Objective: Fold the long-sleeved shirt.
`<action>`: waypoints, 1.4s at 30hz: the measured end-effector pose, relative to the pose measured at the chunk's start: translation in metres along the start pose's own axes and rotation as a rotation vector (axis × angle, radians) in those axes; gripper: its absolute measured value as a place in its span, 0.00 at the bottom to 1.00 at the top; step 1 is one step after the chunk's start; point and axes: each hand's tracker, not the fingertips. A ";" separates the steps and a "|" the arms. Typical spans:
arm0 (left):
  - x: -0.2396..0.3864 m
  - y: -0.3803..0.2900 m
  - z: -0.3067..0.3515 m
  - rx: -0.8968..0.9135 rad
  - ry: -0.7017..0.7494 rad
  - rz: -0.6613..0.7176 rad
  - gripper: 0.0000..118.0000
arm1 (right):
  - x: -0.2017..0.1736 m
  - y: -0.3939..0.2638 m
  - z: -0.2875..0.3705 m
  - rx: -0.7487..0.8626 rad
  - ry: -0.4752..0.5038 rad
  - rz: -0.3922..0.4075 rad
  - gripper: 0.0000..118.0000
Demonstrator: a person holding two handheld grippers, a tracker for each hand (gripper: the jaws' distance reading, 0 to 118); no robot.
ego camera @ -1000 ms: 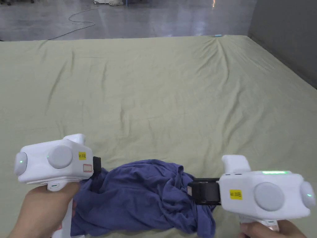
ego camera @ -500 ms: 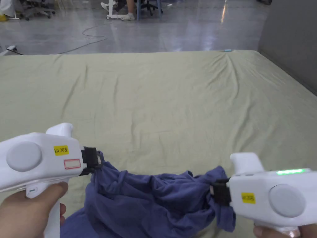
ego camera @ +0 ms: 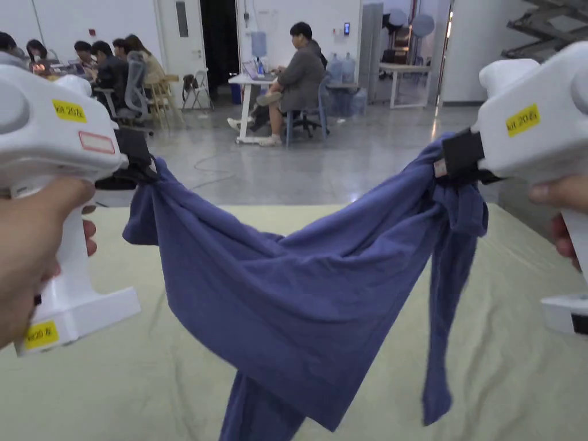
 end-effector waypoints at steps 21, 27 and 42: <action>0.010 0.110 -0.106 0.022 0.168 -0.010 0.00 | 0.057 0.136 -0.103 -0.076 -0.143 -0.119 0.15; -0.026 0.021 -0.155 -0.162 0.207 -0.005 0.00 | 0.056 0.036 -0.182 -0.211 -0.085 -0.070 0.15; -0.115 -0.285 -0.162 -0.718 0.285 -0.021 0.00 | 0.051 -0.292 -0.213 -0.637 0.038 -0.067 0.15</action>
